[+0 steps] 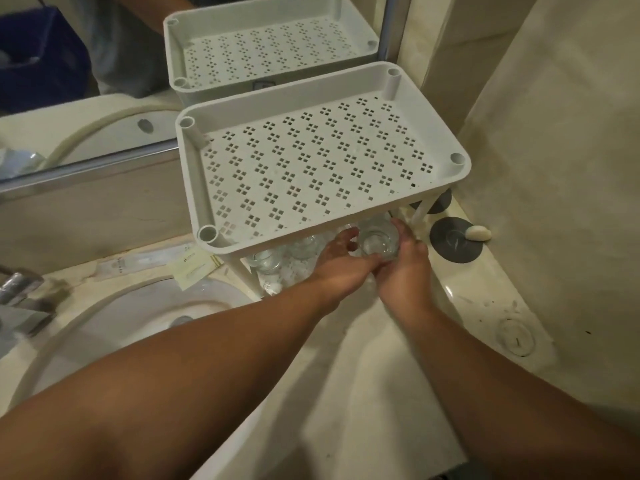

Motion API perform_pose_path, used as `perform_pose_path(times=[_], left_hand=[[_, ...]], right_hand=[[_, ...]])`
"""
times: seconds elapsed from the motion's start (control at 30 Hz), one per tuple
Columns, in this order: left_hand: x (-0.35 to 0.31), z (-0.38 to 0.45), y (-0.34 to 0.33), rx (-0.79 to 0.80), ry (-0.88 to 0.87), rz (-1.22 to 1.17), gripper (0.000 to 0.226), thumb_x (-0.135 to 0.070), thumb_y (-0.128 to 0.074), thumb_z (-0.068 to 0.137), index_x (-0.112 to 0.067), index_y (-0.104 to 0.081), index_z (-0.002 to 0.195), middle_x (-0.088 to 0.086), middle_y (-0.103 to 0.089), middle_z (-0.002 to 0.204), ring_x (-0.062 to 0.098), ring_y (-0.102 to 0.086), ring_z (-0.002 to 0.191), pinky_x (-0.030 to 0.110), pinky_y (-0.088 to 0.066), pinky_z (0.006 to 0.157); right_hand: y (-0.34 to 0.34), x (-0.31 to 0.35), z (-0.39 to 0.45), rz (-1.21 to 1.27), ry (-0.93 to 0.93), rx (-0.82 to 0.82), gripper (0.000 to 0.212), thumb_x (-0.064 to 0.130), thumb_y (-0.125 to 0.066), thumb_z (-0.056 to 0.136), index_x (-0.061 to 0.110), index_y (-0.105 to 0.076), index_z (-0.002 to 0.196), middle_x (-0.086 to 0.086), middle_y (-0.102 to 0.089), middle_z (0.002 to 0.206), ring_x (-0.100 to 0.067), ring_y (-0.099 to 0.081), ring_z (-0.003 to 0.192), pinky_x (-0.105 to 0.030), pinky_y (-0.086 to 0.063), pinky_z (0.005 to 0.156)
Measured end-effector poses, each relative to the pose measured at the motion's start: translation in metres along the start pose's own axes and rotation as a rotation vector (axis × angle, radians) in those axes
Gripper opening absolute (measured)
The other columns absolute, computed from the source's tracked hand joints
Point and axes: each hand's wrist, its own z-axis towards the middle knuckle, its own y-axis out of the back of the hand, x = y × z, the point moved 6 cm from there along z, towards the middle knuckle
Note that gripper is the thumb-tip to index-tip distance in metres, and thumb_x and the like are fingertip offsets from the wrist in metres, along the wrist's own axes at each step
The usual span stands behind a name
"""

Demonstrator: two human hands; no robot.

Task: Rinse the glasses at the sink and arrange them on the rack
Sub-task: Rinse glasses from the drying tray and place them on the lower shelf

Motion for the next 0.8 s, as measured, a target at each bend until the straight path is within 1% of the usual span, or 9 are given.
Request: perform_pose_path(times=[0.13,0.23,0.33,0.4,0.5,0.6,0.63,0.7,0.8], left_hand=[[0.001,0.002,-0.003,0.033,-0.005,-0.007,0.086,-0.046,-0.076,0.070,-0.037,-0.038,0.147,-0.007,-0.057,0.128,0.015,-0.060,0.112,0.038,-0.053,0.096],[0.002,0.004,-0.003,0.042,0.010,-0.041,0.076,-0.046,-0.077,0.070,-0.042,-0.042,0.138,-0.011,-0.058,0.121,0.008,-0.060,0.104,0.034,-0.053,0.090],[0.004,0.006,-0.006,0.064,0.036,-0.086,0.072,-0.039,-0.077,0.076,-0.040,-0.041,0.139,-0.010,-0.060,0.122,0.011,-0.063,0.104,0.032,-0.051,0.085],[0.005,0.006,-0.006,0.073,0.051,-0.112,0.072,-0.038,-0.077,0.077,-0.040,-0.041,0.139,-0.012,-0.062,0.121,0.011,-0.064,0.104,0.031,-0.050,0.081],[0.004,0.003,-0.006,0.081,0.060,-0.135,0.073,-0.039,-0.074,0.073,-0.039,-0.042,0.138,-0.012,-0.061,0.123,0.011,-0.063,0.106,0.029,-0.047,0.079],[0.001,-0.003,-0.005,0.091,0.058,-0.151,0.079,-0.042,-0.072,0.066,-0.036,-0.040,0.137,-0.018,-0.057,0.116,0.008,-0.062,0.103,0.027,-0.047,0.076],[0.000,-0.005,-0.005,0.098,0.058,-0.145,0.083,-0.043,-0.073,0.063,-0.035,-0.039,0.139,-0.018,-0.055,0.116,0.009,-0.061,0.104,0.028,-0.047,0.077],[0.001,-0.008,-0.005,0.107,0.063,-0.119,0.091,-0.044,-0.074,0.063,-0.035,-0.036,0.145,-0.014,-0.051,0.123,0.012,-0.060,0.110,0.033,-0.050,0.087],[0.004,-0.014,0.000,0.098,0.063,-0.091,0.086,-0.035,-0.074,0.072,-0.036,-0.034,0.148,-0.002,-0.045,0.145,0.022,-0.056,0.121,0.040,-0.049,0.099]], right_hand=[[-0.004,-0.005,0.008,-0.079,-0.013,0.013,0.073,0.005,-0.067,0.083,0.026,-0.041,0.148,-0.014,-0.058,0.124,-0.028,-0.061,0.109,-0.037,-0.049,0.098],[-0.007,-0.008,0.009,-0.132,-0.026,0.040,0.077,0.005,-0.064,0.084,0.028,-0.033,0.151,-0.016,-0.054,0.132,-0.031,-0.057,0.115,-0.036,-0.048,0.098],[-0.006,-0.013,0.004,-0.037,-0.066,0.041,0.076,0.007,-0.063,0.084,0.031,-0.032,0.149,-0.021,-0.044,0.138,-0.036,-0.051,0.117,-0.028,-0.039,0.086],[-0.006,-0.015,0.004,-0.032,-0.078,0.046,0.076,0.007,-0.063,0.084,0.028,-0.032,0.150,-0.020,-0.044,0.140,-0.035,-0.050,0.120,-0.027,-0.036,0.086],[-0.006,-0.010,0.003,-0.008,-0.085,0.056,0.074,0.003,-0.063,0.085,0.022,-0.032,0.150,-0.016,-0.050,0.139,-0.030,-0.052,0.121,-0.023,-0.034,0.086],[-0.004,-0.007,-0.004,0.046,-0.088,0.053,0.071,0.001,-0.062,0.085,0.022,-0.036,0.148,-0.009,-0.057,0.130,-0.016,-0.055,0.106,-0.020,-0.036,0.081],[-0.003,-0.006,-0.007,0.061,-0.087,0.051,0.070,0.001,-0.062,0.086,0.023,-0.037,0.147,-0.007,-0.058,0.127,-0.011,-0.053,0.100,-0.020,-0.037,0.079],[-0.001,-0.007,-0.011,0.092,-0.091,0.040,0.069,0.003,-0.063,0.086,0.023,-0.038,0.146,-0.001,-0.058,0.123,-0.006,-0.049,0.096,-0.017,-0.037,0.077],[0.001,-0.004,-0.019,0.110,-0.094,0.018,0.067,0.006,-0.065,0.085,0.022,-0.040,0.145,0.004,-0.055,0.124,-0.006,-0.051,0.098,-0.014,-0.040,0.077]])
